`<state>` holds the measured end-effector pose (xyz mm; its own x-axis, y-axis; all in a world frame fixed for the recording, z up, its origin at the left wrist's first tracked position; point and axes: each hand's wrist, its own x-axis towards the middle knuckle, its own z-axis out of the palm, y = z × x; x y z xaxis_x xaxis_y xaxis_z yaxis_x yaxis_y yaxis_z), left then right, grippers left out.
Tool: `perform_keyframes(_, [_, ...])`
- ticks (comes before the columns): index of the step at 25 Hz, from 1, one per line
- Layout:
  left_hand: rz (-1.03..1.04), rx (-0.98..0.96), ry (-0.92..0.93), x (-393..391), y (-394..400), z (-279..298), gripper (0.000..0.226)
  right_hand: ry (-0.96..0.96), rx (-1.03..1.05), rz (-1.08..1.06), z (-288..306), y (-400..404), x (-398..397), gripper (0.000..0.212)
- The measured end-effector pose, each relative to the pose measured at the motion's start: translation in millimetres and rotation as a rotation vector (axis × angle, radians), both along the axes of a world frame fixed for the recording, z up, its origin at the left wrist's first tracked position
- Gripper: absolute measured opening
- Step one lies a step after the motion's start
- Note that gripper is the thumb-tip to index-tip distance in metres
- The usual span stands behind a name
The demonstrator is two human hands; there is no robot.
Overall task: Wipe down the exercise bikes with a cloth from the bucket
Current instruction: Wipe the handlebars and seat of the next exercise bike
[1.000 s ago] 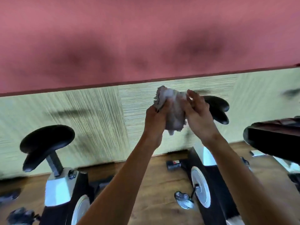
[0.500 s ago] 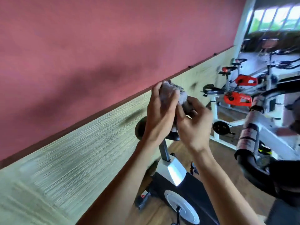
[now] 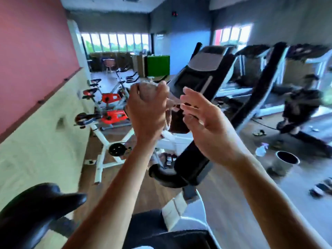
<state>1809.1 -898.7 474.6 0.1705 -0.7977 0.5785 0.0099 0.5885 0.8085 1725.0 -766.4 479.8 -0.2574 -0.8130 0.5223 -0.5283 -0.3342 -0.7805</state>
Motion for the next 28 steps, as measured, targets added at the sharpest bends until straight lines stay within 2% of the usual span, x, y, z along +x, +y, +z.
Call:
perform_keyframes(2, [-0.120,-0.022,-0.047,-54,12,14,0.034,0.104,-0.103,-0.240,26,32,-50,0.049])
perform_keyframes(4, [-0.211,-0.080,-0.184,-108,34,28,0.040,0.215,-0.167,-0.419,46,47,-100,0.041])
perform_keyframes(6, [-0.305,-0.113,-0.328,-170,50,44,0.064,0.314,-0.158,-0.558,63,47,-150,0.037])
perform_keyframes(8, [-0.403,-0.092,-0.361,-218,55,56,0.081,0.420,-0.076,-0.653,81,40,-194,0.042])
perform_keyframes(10, [-0.389,-0.141,-0.527,-243,54,56,0.073,0.541,0.057,-0.692,98,31,-224,0.052])
perform_keyframes(12, [-0.286,-0.316,-0.707,-247,51,41,0.066,0.633,0.167,-0.667,109,19,-237,0.061])
perform_keyframes(15, [-0.115,-0.452,-0.628,-245,46,20,0.085,0.741,0.166,-0.619,116,2,-237,0.064])
perform_keyframes(19, [-0.090,-0.567,-0.575,-267,32,39,0.075,0.608,0.145,-0.605,123,5,-240,0.062])
perform_keyframes(22, [-0.109,-0.476,-0.659,-276,30,64,0.071,0.561,0.161,-0.554,124,4,-240,0.063])
perform_keyframes(23, [-0.124,-0.417,-0.626,-275,33,65,0.063,0.545,0.162,-0.559,125,3,-236,0.061])
perform_keyframes(25, [-0.136,-0.348,-0.561,-263,43,57,0.052,0.496,0.171,-0.581,126,6,-227,0.056])
perform_keyframes(28, [-0.084,-0.366,-0.617,-246,52,32,0.054,0.446,0.208,-0.603,124,13,-219,0.062])
